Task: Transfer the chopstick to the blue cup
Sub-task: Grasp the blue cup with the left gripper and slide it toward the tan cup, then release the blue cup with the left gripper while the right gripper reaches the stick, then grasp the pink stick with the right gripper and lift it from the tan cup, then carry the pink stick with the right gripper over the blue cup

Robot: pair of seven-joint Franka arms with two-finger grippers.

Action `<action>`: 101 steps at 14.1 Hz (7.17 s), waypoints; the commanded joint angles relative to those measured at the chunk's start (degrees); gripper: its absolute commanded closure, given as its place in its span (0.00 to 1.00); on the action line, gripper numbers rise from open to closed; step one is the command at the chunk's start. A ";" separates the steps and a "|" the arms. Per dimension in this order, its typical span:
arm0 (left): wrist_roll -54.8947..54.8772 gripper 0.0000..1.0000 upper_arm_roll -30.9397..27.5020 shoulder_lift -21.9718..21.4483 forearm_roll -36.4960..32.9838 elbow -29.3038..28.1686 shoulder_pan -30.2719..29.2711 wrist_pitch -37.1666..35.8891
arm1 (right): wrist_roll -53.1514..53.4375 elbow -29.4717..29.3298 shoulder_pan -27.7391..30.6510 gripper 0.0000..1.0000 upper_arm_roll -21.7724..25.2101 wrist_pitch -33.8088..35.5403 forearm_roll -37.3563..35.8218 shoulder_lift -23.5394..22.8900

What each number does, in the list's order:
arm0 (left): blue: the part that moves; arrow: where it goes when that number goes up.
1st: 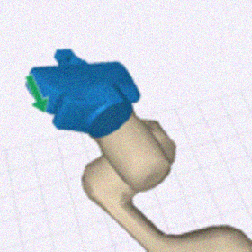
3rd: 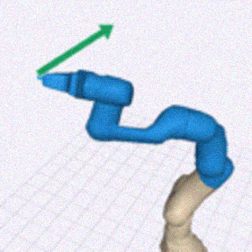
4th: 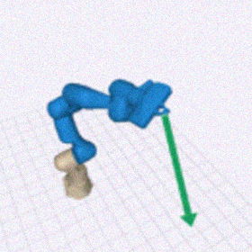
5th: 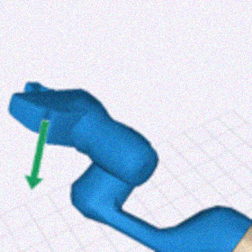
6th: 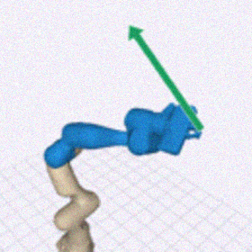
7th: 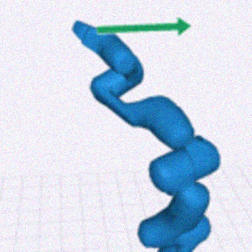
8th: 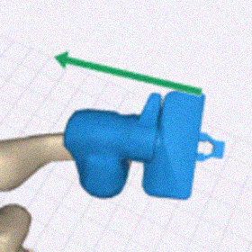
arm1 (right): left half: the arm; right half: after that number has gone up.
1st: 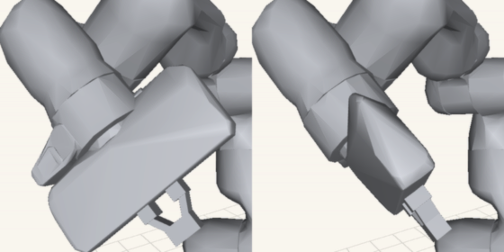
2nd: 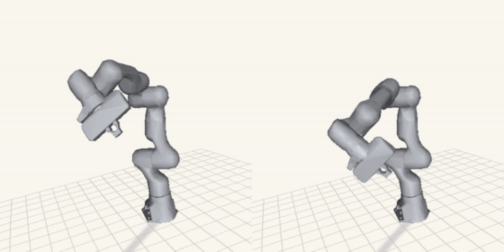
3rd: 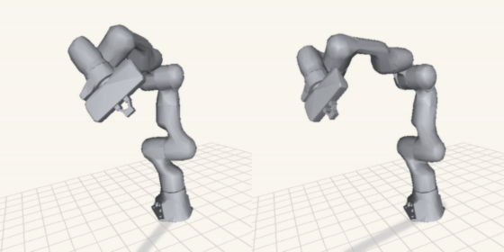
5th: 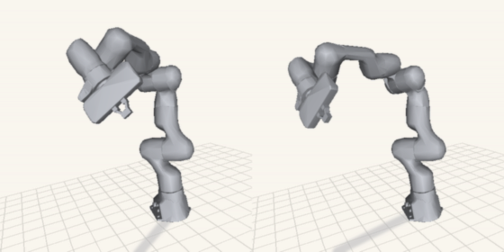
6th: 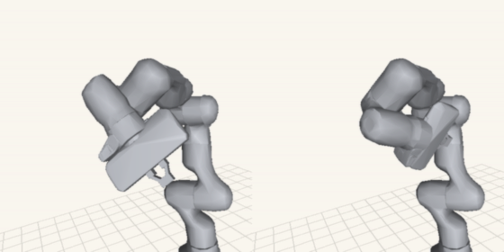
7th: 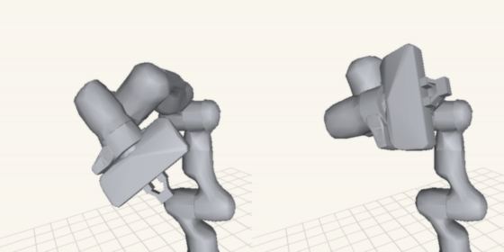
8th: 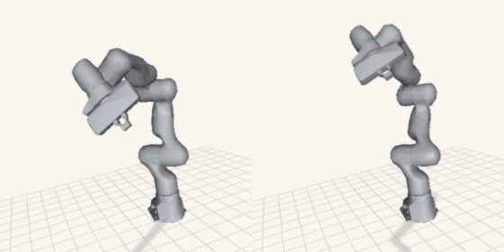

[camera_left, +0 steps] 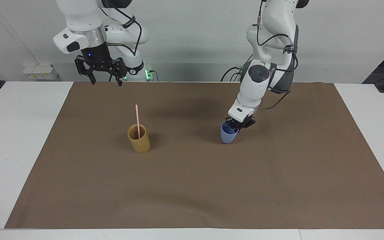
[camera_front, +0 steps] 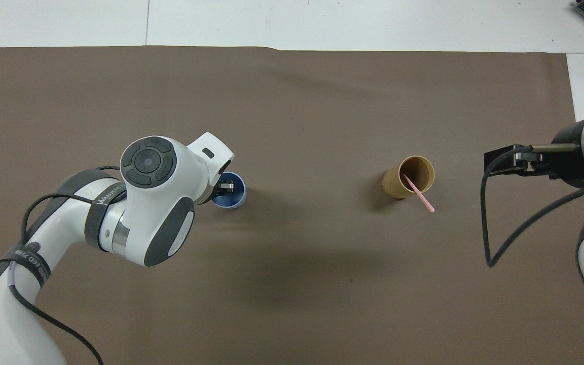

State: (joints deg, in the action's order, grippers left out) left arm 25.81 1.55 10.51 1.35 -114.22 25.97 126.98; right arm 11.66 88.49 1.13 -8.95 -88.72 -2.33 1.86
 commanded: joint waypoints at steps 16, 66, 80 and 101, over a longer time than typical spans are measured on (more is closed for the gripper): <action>0.31 0.00 -1.98 -8.91 -0.12 8.57 1.19 -17.71 | 0.47 11.24 -4.38 0.00 -0.81 -13.65 0.92 0.16; -38.29 0.00 -3.83 -13.67 -0.73 19.04 -25.27 -35.40 | 0.65 10.40 -3.68 1.00 -0.28 -7.62 3.82 4.56; -38.29 0.00 -3.83 -13.76 -0.73 19.04 -25.27 -35.48 | 33.83 2.74 -13.07 1.00 -1.60 1.71 18.06 4.30; -38.29 0.00 -3.83 -13.76 -0.73 19.04 -25.27 -35.40 | 74.31 -7.64 -32.69 1.00 -3.80 -20.96 20.00 -17.06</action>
State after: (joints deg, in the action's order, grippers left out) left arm -12.06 -2.40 -2.85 1.10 -95.63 0.96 92.27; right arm 86.73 79.71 -31.54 -12.50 -107.69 15.94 -14.79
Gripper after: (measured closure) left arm 0.000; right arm 0.916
